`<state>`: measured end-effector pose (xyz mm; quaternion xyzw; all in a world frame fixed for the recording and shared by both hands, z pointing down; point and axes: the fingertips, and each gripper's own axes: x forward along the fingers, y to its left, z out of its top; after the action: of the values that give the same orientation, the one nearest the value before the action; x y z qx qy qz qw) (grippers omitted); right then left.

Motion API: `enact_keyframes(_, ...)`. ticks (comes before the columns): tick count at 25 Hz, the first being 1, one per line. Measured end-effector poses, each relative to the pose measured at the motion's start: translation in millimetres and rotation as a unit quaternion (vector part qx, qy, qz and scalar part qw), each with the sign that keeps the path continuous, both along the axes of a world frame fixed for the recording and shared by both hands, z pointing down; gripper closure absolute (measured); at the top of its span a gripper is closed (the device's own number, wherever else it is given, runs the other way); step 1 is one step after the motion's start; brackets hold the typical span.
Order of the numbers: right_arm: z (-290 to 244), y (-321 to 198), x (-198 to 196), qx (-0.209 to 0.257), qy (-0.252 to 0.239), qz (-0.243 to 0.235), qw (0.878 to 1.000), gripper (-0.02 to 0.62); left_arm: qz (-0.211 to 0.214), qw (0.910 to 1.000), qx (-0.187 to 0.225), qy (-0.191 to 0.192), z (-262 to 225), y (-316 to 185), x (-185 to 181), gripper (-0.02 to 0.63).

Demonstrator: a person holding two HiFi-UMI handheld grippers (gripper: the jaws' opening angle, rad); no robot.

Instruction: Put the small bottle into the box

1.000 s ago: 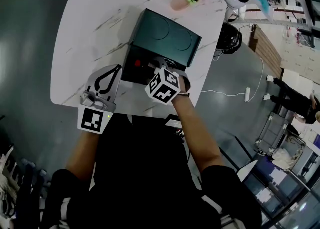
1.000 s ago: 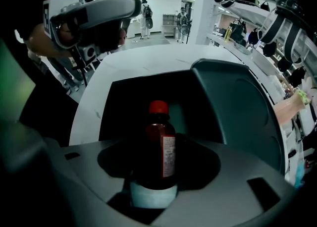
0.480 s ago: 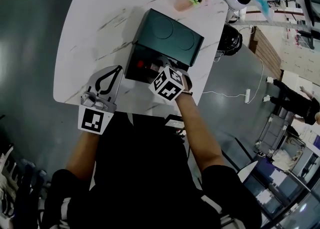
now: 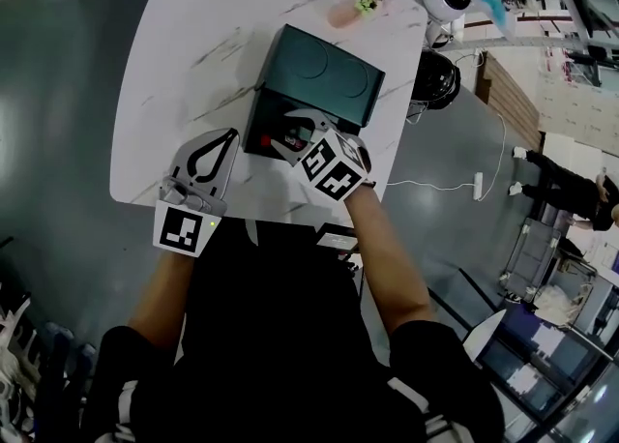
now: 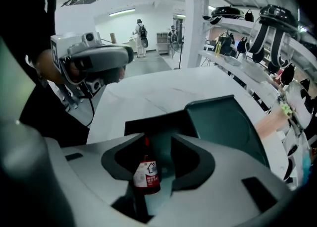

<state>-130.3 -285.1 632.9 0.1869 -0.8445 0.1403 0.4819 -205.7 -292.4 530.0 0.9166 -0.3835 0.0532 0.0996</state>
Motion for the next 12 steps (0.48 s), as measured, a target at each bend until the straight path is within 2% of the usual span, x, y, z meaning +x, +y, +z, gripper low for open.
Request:
enact_keyframes(4, -43, -11, -8, 0.063, -0.041, 0.024, 0.997, 0.528, 0.005, 0.9999, 0.015, 0.004, -14, -6, -2, 0.592)
enact_keyframes(7, -90, -18, -14, 0.122, -0.092, 0.057, 0.987, 0.561, 0.007, 0.9996, 0.026, 0.008, -30, -8, -6, 0.592)
enact_keyframes(10, -144, -22, -16, 0.176, -0.161, 0.097, 0.966, 0.565, 0.014, 0.9992, 0.035, 0.010, -48, -9, -6, 0.592)
enact_keyframes(12, -185, -24, -15, 0.220, -0.212, 0.115, 0.945, 0.565, 0.022, 0.9987, 0.045, 0.008, -64, -10, -6, 0.592)
